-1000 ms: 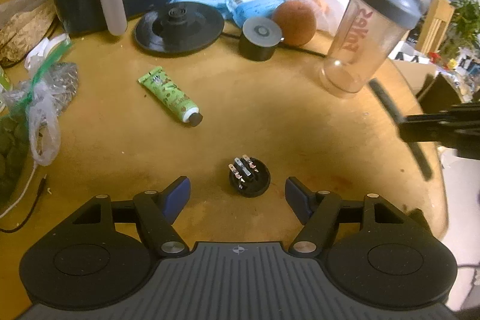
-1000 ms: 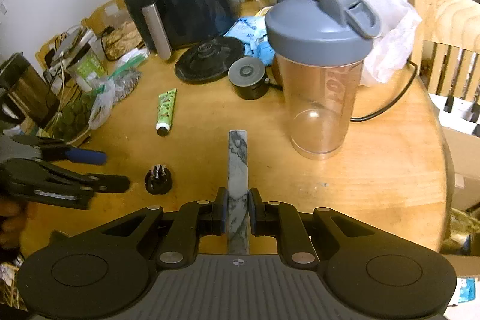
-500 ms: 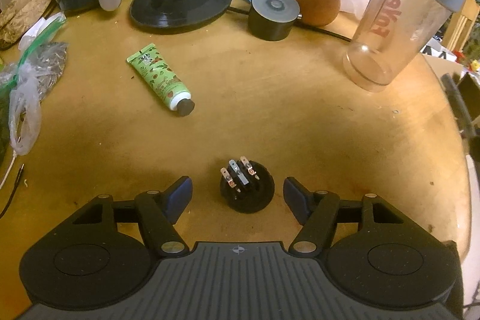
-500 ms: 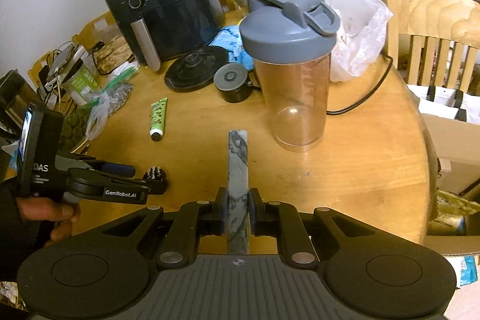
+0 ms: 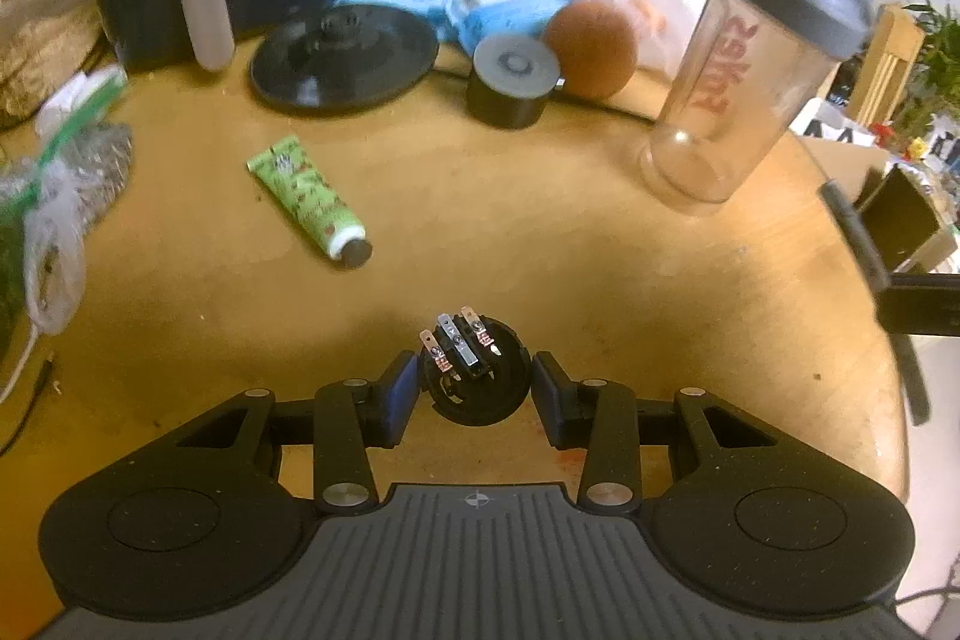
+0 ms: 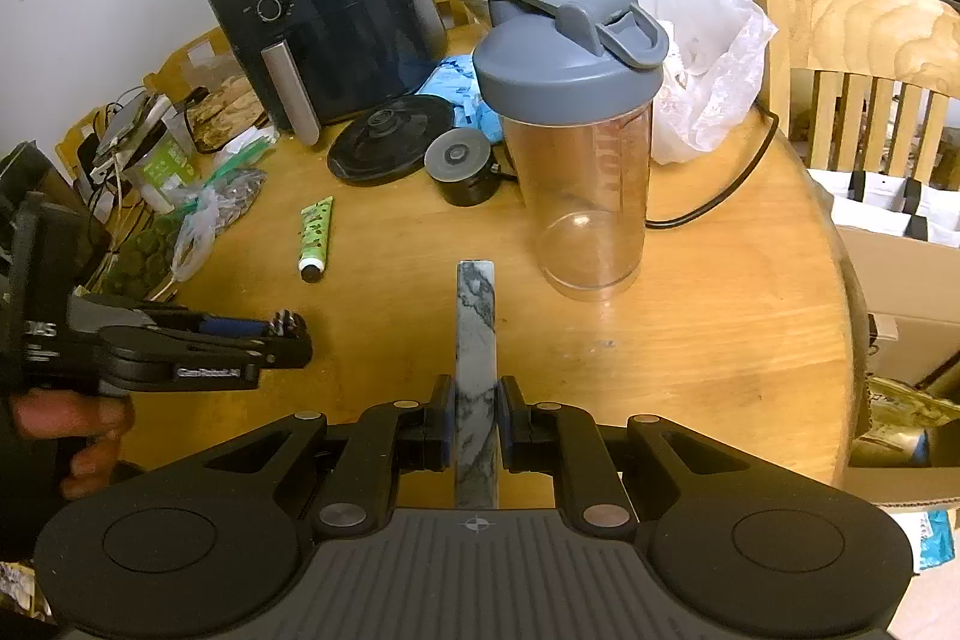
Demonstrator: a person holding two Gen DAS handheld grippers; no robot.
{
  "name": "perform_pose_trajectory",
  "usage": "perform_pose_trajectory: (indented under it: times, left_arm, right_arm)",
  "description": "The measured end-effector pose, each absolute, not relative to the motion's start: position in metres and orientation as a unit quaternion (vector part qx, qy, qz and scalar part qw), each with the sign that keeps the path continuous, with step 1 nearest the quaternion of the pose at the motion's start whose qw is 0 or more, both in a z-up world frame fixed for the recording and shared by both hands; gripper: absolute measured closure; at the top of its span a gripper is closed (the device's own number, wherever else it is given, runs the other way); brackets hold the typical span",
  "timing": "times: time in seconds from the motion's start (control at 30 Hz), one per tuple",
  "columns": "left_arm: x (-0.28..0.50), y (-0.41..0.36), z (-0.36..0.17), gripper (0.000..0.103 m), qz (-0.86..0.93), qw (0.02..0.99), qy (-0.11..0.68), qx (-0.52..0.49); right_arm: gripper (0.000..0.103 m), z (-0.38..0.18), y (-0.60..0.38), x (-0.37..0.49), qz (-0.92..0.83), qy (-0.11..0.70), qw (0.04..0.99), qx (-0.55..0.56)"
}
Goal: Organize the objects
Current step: 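Grasp the black plug with the left gripper while the right gripper holds the marbled bar, then carry the black plug and marbled bar over the cardboard box with both grippers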
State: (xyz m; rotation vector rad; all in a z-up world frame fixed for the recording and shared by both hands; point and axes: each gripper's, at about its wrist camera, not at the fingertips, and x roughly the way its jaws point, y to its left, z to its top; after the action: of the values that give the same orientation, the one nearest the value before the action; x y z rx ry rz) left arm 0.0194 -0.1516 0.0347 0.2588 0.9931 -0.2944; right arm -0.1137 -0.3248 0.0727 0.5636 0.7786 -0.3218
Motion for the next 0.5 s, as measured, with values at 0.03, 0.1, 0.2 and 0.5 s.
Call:
perform_pose_trajectory:
  times: [0.03, 0.1, 0.2, 0.5]
  left_arm:
    - [0.017, -0.152, 0.038, 0.063, -0.142, 0.863, 0.469, 0.125]
    - [0.012, -0.151, 0.043, 0.063, -0.144, 0.865, 0.463, 0.128]
    - [0.005, -0.15, 0.051, 0.063, -0.147, 0.869, 0.453, 0.134]
    - [-0.013, -0.147, 0.07, 0.063, -0.152, 0.877, 0.437, 0.132]
  right_arm:
    - [0.086, 0.073, -0.325, -0.114, -0.153, 0.373, 0.874, 0.27]
    - [0.086, 0.074, -0.324, -0.113, -0.151, 0.372, 0.875, 0.27]
    - [0.086, 0.075, -0.324, -0.112, -0.146, 0.372, 0.875, 0.272]
    - [0.086, 0.08, -0.32, -0.112, -0.131, 0.369, 0.879, 0.273]
